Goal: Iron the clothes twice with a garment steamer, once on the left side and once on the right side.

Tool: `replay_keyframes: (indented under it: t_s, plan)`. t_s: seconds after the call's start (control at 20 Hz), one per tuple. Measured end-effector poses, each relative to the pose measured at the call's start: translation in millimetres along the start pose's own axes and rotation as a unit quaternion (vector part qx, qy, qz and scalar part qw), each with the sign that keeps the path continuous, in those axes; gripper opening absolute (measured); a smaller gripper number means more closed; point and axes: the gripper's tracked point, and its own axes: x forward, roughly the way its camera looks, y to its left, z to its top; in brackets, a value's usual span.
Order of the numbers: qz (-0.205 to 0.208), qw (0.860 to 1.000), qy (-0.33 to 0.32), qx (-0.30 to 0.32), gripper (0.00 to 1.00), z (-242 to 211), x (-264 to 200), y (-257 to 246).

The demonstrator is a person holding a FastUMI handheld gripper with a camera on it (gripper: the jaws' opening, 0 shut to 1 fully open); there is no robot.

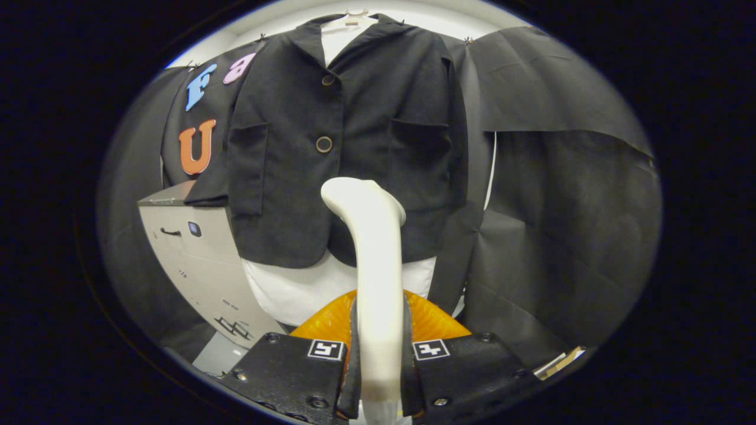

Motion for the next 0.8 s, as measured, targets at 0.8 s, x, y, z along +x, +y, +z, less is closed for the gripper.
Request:
replay_keyframes:
  t_s: [0.8]
  plan:
    - [-0.022, 0.997, 0.074, -0.014, 0.30, -64, -12, 21]
